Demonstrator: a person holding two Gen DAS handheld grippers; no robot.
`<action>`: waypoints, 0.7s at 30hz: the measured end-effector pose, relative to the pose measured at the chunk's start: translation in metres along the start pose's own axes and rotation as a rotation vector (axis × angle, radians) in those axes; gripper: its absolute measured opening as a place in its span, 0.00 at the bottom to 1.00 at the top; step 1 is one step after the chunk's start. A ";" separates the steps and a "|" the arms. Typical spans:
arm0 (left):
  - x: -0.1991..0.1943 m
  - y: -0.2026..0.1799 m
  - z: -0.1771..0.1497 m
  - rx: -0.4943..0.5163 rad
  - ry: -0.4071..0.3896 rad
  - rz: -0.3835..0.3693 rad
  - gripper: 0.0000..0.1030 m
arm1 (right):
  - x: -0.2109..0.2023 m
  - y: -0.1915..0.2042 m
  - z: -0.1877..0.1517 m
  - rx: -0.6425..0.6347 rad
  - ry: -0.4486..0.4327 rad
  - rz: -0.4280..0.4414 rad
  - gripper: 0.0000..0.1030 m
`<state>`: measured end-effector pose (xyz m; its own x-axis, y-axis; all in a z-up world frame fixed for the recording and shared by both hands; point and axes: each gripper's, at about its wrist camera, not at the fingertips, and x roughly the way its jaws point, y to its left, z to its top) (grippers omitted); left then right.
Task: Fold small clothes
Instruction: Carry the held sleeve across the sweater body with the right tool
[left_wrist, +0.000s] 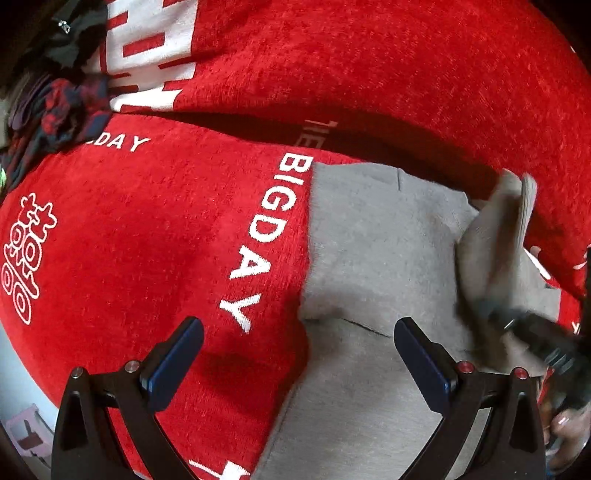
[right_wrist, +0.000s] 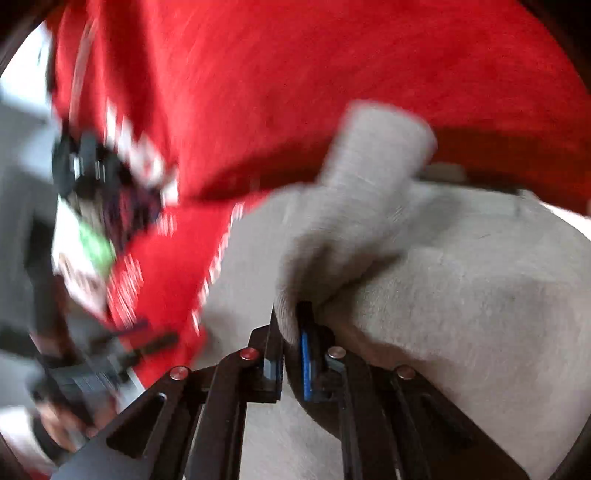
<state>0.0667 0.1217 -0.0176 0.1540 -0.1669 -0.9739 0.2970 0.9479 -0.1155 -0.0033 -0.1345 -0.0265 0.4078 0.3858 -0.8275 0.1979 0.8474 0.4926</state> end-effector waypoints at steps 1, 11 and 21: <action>0.001 0.001 0.001 -0.003 0.004 -0.010 1.00 | 0.008 0.005 -0.003 -0.031 0.034 -0.046 0.12; 0.024 -0.037 0.009 0.039 0.093 -0.201 1.00 | -0.041 -0.034 -0.054 0.123 0.042 -0.071 0.28; 0.050 -0.067 0.011 0.000 0.147 -0.220 1.00 | -0.131 -0.178 -0.176 0.977 -0.288 0.078 0.45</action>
<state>0.0652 0.0471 -0.0568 -0.0532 -0.3276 -0.9433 0.3081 0.8932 -0.3275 -0.2486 -0.2715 -0.0535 0.6238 0.2159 -0.7512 0.7498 0.1060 0.6531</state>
